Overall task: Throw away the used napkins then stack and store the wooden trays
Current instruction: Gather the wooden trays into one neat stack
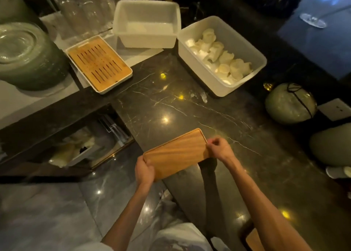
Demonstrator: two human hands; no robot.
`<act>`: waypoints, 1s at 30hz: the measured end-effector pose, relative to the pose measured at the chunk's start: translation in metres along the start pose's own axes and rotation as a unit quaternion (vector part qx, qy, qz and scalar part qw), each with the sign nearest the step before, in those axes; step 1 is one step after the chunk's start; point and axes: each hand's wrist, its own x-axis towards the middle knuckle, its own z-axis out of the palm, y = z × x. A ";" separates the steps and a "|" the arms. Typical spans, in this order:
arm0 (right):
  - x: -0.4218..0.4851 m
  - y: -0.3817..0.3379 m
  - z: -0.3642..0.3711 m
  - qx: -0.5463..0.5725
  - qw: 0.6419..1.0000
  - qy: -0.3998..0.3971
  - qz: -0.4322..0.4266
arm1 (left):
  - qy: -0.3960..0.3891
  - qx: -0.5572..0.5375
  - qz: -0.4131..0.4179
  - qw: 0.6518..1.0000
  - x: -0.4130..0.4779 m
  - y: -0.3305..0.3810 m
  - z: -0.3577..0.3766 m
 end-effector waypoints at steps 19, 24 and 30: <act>-0.299 0.416 -0.073 0.398 0.839 0.307 0.207 | -0.366 0.227 0.306 0.849 -0.268 0.007 0.199; -0.309 0.426 -0.056 0.414 0.829 0.317 0.203 | -0.376 0.268 0.316 0.829 -0.272 0.002 0.199; -0.292 0.419 -0.051 0.386 0.849 0.309 0.189 | -0.386 0.281 0.334 0.812 -0.268 0.004 0.186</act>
